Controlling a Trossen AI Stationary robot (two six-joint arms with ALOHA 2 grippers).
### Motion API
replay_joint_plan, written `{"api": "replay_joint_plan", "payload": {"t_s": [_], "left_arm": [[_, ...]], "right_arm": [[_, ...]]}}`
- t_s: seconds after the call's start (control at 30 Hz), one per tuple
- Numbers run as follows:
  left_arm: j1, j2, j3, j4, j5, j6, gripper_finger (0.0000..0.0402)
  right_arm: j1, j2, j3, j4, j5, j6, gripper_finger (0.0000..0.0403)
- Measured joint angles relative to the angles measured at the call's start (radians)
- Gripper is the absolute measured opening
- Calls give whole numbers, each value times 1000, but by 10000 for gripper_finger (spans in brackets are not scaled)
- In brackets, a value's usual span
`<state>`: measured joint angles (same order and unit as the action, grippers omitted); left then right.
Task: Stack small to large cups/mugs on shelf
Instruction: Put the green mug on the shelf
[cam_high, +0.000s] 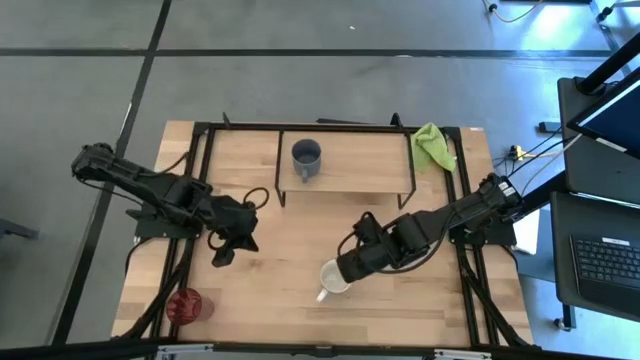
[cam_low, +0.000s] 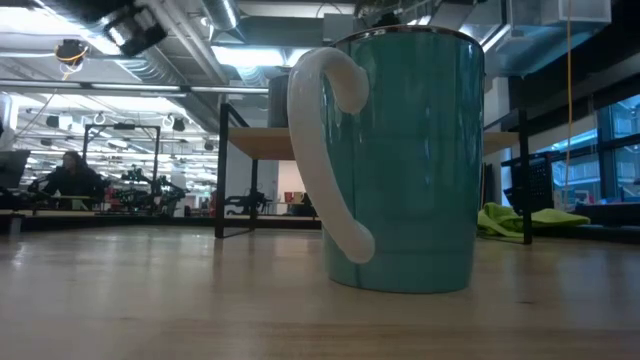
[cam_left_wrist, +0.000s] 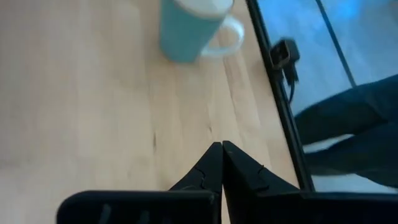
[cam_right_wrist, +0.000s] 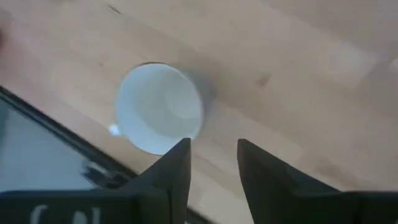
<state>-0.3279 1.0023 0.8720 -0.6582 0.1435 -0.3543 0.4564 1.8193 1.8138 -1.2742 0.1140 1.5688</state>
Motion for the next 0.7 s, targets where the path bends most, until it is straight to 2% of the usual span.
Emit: {"api": "replay_joint_plan", "payload": {"t_s": [0.1,0.37,0.5,0.7], "left_arm": [[-8,0,-46,16,6,-56,1],[-59,-4,-91,116,-32,-63,1],[-60,-4,-102,121,-47,-63,1],[-60,-4,-110,110,-77,-113,1]], "right_arm": [[8,0,-16,20,-28,118,132],[80,17,-20,39,-35,404,132],[111,53,-20,66,22,532,132],[102,127,-20,115,22,609,132]]}}
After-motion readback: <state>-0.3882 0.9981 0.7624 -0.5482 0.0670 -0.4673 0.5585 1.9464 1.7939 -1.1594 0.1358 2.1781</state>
